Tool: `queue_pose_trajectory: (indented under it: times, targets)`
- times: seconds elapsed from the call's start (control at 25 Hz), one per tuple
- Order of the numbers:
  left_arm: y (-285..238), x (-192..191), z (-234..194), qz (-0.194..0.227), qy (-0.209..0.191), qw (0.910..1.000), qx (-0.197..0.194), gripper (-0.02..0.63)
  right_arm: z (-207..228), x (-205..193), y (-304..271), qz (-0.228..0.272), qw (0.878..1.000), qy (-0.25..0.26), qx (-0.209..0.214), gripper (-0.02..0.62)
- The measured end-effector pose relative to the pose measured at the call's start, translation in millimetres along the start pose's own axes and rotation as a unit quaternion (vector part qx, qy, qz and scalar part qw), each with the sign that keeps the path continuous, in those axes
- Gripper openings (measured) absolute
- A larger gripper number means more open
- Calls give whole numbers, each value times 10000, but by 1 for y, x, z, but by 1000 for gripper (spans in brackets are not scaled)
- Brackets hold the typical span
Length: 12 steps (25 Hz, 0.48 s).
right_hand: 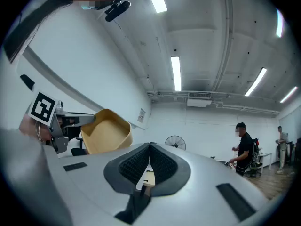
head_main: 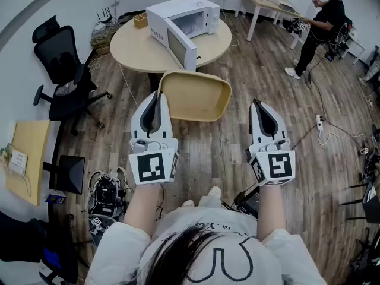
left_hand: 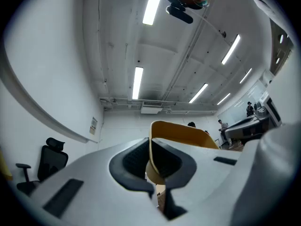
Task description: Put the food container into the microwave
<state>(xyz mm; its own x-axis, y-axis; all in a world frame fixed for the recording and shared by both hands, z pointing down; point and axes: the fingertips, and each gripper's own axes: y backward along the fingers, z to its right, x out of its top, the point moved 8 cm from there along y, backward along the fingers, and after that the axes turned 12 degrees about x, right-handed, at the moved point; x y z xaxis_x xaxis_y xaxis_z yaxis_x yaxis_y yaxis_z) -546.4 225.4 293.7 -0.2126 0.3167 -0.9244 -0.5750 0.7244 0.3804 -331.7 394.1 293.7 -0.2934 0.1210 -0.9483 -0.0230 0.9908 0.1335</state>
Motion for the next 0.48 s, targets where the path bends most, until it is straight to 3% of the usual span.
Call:
queue_pose_trajectory:
  times: [0.48]
  targets:
    - [8, 1, -7, 36, -12, 9999, -143, 18, -21, 9, 10, -19, 9998, 138, -111, 31]
